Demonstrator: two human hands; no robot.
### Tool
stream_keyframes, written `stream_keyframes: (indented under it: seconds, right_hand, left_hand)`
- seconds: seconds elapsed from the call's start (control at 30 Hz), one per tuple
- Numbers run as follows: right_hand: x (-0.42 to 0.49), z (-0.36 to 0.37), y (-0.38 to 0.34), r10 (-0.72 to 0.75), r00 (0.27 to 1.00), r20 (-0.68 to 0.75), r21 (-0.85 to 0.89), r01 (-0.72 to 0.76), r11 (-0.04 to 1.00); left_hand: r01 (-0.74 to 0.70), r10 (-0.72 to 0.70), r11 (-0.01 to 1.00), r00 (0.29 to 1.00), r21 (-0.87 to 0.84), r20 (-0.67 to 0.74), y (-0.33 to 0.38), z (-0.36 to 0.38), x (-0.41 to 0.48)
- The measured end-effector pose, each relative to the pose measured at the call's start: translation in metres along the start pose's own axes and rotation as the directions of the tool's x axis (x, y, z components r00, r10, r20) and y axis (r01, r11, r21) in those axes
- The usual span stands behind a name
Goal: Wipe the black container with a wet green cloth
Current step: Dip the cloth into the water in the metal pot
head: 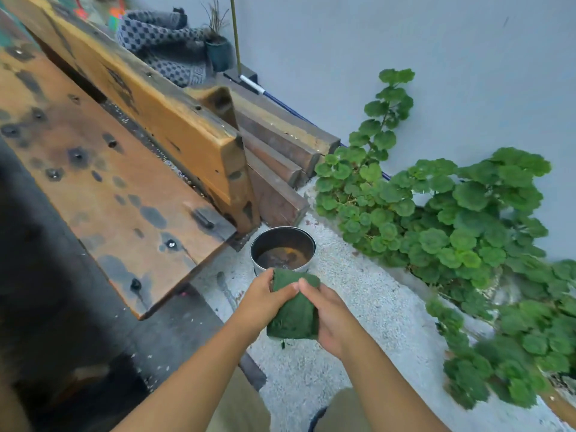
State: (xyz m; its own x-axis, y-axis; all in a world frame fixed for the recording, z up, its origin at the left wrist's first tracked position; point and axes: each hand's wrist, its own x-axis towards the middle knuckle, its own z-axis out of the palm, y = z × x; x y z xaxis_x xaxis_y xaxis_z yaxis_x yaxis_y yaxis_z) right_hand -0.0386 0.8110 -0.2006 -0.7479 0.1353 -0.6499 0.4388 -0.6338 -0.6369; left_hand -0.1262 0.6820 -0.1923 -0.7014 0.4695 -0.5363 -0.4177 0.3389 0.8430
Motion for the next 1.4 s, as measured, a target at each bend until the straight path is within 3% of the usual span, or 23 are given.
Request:
stream_keyframes:
  seconds: [0.17, 0.5, 0.63, 0.73, 0.8, 0.87, 0.93, 1.0, 1.17, 1.27, 1.4]
  right_hand:
    - [0.120, -0.043, 0.069, -0.059, 0.995, -0.085, -0.009, 0.059, 0.998]
    - [0.321, -0.167, 0.192, -0.061, 0.997, -0.057, -0.118, 0.054, 0.992]
    - [0.344, -0.193, 0.217, 0.000, 0.995, -0.097, -0.040, -0.004, 0.999]
    - [0.341, -0.200, 0.219, 0.021, 0.993, -0.114, 0.047, -0.015, 0.999]
    - [0.338, -0.205, 0.217, 0.015, 0.992, -0.123, 0.076, -0.006, 0.997]
    - [0.338, -0.212, 0.212, 0.001, 0.992, -0.130, 0.095, 0.011, 0.995]
    - [0.342, -0.216, 0.210, -0.006, 0.990, -0.141, 0.111, 0.022, 0.994]
    - [0.346, -0.215, 0.210, 0.001, 0.990, -0.141, 0.144, 0.019, 0.989]
    - [0.345, -0.211, 0.212, 0.035, 0.994, -0.106, 0.144, -0.020, 0.989]
    - [0.340, -0.214, 0.209, 0.038, 0.999, -0.010, 0.098, -0.037, 0.994]
    - [0.341, -0.218, 0.207, 0.021, 1.000, 0.002, 0.096, -0.021, 0.995]
  left_hand:
    - [-0.003, 0.003, 0.998, 1.000, 0.067, -0.003, -0.097, 0.000, 0.122]
    - [0.156, -0.144, 0.982, 0.984, -0.111, 0.108, -0.290, 0.012, 0.291]
    - [0.155, -0.165, 0.985, 0.975, 0.075, 0.149, -0.311, 0.015, 0.312]
    - [0.085, -0.131, 0.942, 0.984, 0.325, 0.122, -0.294, 0.012, 0.311]
    - [-0.011, -0.057, 0.858, 0.992, 0.513, 0.117, -0.274, 0.006, 0.314]
    - [-0.154, 0.120, 0.737, 0.988, 0.658, 0.097, -0.252, 0.000, 0.322]
    - [-0.261, 0.326, 0.563, 0.942, 0.784, 0.080, -0.235, -0.003, 0.332]
    - [-0.312, 0.404, 0.387, 0.903, 0.868, 0.145, -0.226, -0.005, 0.342]
    - [-0.347, 0.155, 0.104, 0.931, 0.932, 0.329, -0.232, 0.002, 0.359]
    - [-0.315, 0.207, 0.001, 0.929, 0.949, 0.308, -0.245, 0.008, 0.362]
    - [-0.254, 0.167, -0.104, 0.949, 0.961, 0.269, -0.253, 0.017, 0.364]
